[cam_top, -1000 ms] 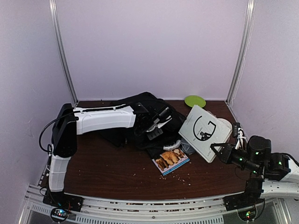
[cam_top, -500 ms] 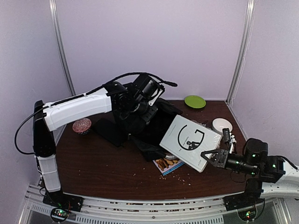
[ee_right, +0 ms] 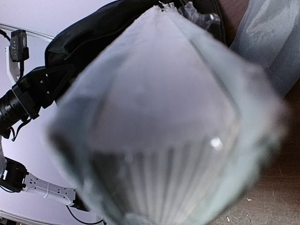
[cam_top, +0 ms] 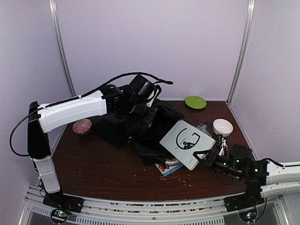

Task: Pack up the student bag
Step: Place the book in the student bag.

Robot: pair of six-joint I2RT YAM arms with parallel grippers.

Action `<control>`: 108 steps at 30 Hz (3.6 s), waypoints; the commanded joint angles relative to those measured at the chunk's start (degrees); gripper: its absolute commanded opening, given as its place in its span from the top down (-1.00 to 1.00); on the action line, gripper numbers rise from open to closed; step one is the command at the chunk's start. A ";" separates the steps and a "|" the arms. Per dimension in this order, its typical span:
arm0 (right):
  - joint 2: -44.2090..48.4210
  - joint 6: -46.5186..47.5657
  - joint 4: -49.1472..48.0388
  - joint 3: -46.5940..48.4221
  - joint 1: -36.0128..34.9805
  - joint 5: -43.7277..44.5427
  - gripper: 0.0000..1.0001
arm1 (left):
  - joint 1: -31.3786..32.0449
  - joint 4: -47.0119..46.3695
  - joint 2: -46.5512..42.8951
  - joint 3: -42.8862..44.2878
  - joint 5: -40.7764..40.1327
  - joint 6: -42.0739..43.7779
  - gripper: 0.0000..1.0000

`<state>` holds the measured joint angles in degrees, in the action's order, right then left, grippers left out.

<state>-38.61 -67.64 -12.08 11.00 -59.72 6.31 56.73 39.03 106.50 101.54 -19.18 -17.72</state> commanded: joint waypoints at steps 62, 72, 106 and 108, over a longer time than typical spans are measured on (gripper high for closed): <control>-62.14 -25.58 -55.45 24.57 5.69 -11.51 1.00 | 8.40 -13.57 -12.30 -6.11 -3.79 -5.10 1.00; -71.25 -25.57 -70.07 30.83 7.87 -17.68 1.00 | 8.16 -12.86 -12.67 -6.58 -0.43 -4.05 1.00; -68.03 -26.81 -47.21 28.20 4.69 -11.17 1.00 | 2.88 -12.24 -8.94 -4.22 14.98 -4.12 1.00; -69.56 -26.82 -48.08 28.91 4.96 -11.32 1.00 | 2.83 -12.22 -9.27 -4.03 17.88 -3.92 1.00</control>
<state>-106.00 -95.18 -57.25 36.86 -54.83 -4.21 58.35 34.87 102.00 96.01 -11.40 -22.15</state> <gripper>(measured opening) 0.156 0.026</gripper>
